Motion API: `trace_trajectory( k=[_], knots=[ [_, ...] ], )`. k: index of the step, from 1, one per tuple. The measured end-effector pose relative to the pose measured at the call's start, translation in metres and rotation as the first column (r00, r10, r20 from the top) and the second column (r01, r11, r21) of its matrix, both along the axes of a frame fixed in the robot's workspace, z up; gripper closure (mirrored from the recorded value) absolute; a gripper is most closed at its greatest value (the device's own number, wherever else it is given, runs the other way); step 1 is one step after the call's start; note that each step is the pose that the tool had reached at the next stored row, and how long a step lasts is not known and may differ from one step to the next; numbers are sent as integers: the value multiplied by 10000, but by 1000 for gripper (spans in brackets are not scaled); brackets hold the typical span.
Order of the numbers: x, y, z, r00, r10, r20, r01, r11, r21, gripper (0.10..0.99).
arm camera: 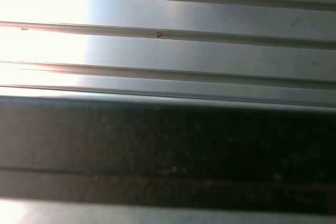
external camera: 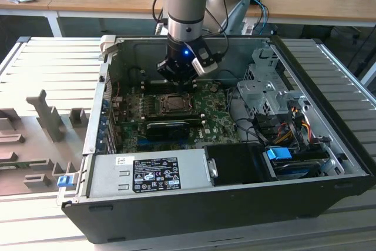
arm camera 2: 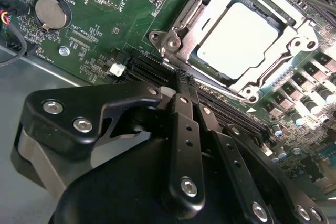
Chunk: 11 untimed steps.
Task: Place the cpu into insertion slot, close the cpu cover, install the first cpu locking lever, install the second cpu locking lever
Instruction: 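Install the first cpu locking lever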
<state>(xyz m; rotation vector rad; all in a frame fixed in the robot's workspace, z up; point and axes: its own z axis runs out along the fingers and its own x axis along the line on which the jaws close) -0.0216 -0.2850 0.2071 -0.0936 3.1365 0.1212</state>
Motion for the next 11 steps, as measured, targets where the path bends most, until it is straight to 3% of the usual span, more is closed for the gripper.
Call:
trace_trajectory(
  k=[11],
  knots=[
    [2, -13, -26, 10000, 2, 0, -2, 10000, 1, 980]
  ],
)
